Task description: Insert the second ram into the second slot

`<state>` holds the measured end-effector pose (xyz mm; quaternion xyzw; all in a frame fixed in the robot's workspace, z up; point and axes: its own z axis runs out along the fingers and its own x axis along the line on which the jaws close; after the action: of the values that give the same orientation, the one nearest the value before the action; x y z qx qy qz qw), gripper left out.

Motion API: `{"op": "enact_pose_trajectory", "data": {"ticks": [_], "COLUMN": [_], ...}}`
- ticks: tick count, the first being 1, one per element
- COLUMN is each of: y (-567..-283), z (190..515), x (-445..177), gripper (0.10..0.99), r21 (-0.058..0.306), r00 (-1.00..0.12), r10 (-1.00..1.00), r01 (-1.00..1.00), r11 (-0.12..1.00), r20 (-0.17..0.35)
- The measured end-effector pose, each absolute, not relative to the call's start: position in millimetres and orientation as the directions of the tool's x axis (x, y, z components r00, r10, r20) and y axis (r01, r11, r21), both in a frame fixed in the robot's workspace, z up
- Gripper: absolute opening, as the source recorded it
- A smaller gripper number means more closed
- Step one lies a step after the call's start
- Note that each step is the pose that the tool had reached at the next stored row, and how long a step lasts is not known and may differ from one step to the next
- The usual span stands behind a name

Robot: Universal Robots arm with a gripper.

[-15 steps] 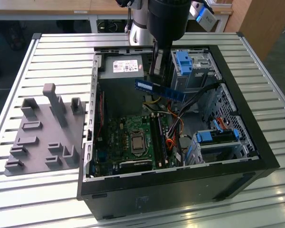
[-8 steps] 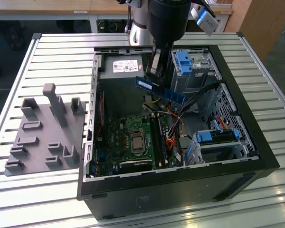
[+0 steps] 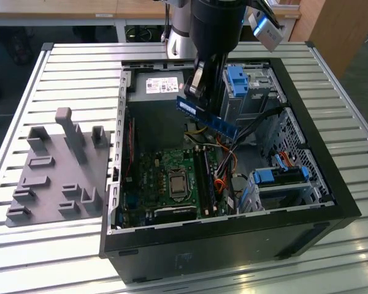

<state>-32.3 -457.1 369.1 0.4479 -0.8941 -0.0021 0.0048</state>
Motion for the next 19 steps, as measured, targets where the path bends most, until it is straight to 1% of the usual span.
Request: {"op": "enact_pose_trajectory", "data": {"ticks": [19], "y": [-456.9], "z": [368.4], "x": [-32.2], "gripper": [0.137], "r21": [0.008], "r00": [-0.793], "r10": [-0.609], "r01": [-0.609], "r11": [0.793], "r20": [0.007]}}
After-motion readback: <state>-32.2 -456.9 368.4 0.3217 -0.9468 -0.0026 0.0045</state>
